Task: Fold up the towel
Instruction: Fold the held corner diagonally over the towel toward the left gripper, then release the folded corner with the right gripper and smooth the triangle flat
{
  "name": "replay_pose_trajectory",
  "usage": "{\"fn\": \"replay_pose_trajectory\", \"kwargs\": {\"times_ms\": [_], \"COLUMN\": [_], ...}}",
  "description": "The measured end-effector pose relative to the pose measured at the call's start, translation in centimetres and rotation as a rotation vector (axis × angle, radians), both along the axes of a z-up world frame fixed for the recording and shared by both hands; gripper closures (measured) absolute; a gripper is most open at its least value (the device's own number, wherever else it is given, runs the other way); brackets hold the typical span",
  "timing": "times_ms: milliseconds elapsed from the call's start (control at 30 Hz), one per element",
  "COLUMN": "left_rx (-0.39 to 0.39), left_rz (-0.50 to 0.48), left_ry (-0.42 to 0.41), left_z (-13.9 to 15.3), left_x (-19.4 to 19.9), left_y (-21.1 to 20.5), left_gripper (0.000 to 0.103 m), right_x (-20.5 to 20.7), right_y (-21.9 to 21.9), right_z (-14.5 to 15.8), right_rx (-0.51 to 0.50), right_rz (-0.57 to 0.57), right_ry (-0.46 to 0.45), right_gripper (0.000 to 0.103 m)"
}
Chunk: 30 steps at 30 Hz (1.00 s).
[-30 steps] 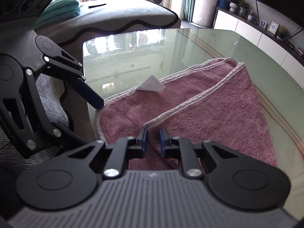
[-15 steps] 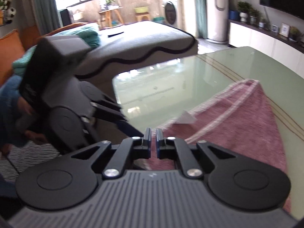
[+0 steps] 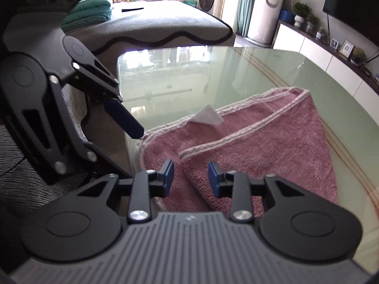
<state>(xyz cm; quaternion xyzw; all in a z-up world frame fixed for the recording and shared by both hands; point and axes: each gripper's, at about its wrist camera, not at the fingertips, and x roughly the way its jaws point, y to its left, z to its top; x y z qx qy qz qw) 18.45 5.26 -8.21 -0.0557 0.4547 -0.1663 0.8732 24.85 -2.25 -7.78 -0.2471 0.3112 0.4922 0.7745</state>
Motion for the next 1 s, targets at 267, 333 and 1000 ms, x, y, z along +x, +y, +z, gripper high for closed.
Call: {"fn": "replay_pose_trajectory", "kwargs": {"times_ms": [267, 333, 1000], "left_rx": [-0.012, -0.009, 0.040], "left_rz": [-0.043, -0.045, -0.044], "left_ry": [0.018, 0.024, 0.034], "left_z": [-0.6, -0.9, -0.5], "left_x": [0.2, 0.3, -1.4], "left_y": [-0.2, -0.2, 1.0], "left_gripper": [0.026, 0.026, 0.024], "right_x": [2.3, 2.1, 0.0], "right_y": [-1.6, -1.9, 0.9], "right_z": [1.0, 1.7, 0.2], "right_rx": [0.114, 0.141, 0.140], "right_rz": [-0.097, -0.097, 0.007], "right_ry": [0.151, 0.167, 0.309], "right_gripper": [0.096, 0.096, 0.086]}}
